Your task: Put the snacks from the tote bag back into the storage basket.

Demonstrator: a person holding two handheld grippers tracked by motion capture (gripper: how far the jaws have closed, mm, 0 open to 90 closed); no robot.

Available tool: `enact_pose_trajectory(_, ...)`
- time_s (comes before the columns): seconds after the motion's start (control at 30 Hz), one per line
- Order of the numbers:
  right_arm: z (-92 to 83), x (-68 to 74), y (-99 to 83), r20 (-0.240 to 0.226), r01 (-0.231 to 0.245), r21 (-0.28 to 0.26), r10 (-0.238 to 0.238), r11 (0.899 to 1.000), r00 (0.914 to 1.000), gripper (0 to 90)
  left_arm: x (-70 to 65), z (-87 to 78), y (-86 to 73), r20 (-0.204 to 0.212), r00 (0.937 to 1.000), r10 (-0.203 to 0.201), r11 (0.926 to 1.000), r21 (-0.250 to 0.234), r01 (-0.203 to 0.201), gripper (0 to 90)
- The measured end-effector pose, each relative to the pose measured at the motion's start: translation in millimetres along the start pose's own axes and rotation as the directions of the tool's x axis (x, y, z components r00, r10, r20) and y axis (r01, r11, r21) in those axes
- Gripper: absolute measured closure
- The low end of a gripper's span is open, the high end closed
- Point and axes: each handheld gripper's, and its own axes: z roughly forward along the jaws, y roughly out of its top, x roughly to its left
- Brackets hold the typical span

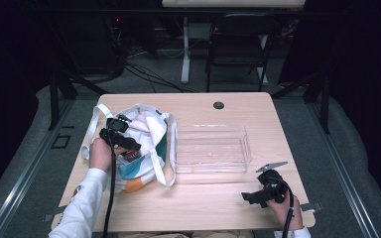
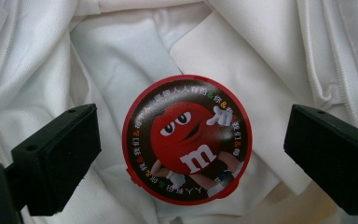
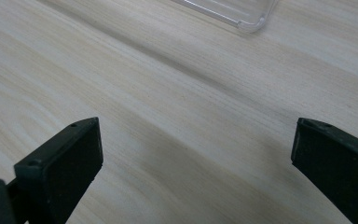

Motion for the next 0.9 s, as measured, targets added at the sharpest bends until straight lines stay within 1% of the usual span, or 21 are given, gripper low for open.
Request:
enact_pose_trajectory(0.1, -0.3, -0.1, -0.1, 0.0, -0.002, 0.0, 0.002, 1.0, 1.0, 1.6, 0.7, 0.6, -0.3, 0.001, 1.0, -0.001, 1.0, 0.005, 0.001, 6.2)
enact_pose_trajectory(0.13, -0.6, -0.1, -0.2, 0.0, -0.004, -0.001, 0.004, 1.0, 1.0, 1.6, 0.7, 1.4, -0.7, -0.001, 1.0, -0.005, 1.0, 0.005, 0.005, 8.7)
enact_pose_trajectory(0.2, -0.2, 0.1, -0.6, -0.003, -0.009, -0.008, 0.009, 1.0, 1.0, 1.6, 0.8, 2.2, -1.1, -0.002, 1.0, -0.002, 1.0, 0.0, 0.002, 10.6)
enact_pose_trajectory(0.3, -0.4, 0.2, -0.6, -0.004, -0.009, -0.007, 0.009, 1.0, 1.0, 1.6, 1.0, 3.9, -1.5, 0.008, 1.0, 0.001, 0.9999, 0.016, -0.001, 15.1)
enact_pose_trajectory(0.53, -1.4, -0.1, -0.5, -0.003, -0.004, -0.001, 0.004, 1.0, 1.0, 1.6, 3.2, 8.9, -3.6, 0.003, 1.0, -0.004, 0.9994, 0.036, 0.004, 16.5)
enact_pose_trajectory(0.6, -1.6, 0.1, -0.5, -0.001, -0.002, -0.001, 0.002, 1.0, 1.0, 1.6, 4.3, 12.0, -4.3, -0.006, 0.9999, -0.01, 0.9987, 0.05, 0.01, 19.5)
enact_pose_trajectory(0.63, -1.7, 0.3, -0.4, 0.001, -0.002, 0.0, 0.002, 1.0, 1.0, 1.6, 4.8, 12.5, -4.5, 0.001, 0.9999, -0.011, 0.9985, 0.054, 0.011, 19.8)
enact_pose_trajectory(0.77, -1.5, 0.7, -0.2, 0.0, 0.002, 0.003, -0.002, 1.0, 1.0, 1.6, 3.9, 13.4, -4.4, 0.004, 1.0, -0.007, 0.9983, 0.058, 0.007, 21.7)
enact_pose_trajectory(0.83, -1.5, 0.9, -0.3, 0.002, 0.0, 0.001, 0.0, 1.0, 1.0, 1.6, 3.3, 14.4, -4.7, 0.003, 1.0, -0.007, 0.9984, 0.057, 0.007, 25.1)
enact_pose_trajectory(0.9, -1.4, 0.6, -0.3, 0.0, 0.001, 0.001, -0.001, 1.0, 1.0, 1.6, 3.5, 15.1, -5.1, 0.014, 0.9999, -0.009, 0.9983, 0.059, 0.008, 25.4)
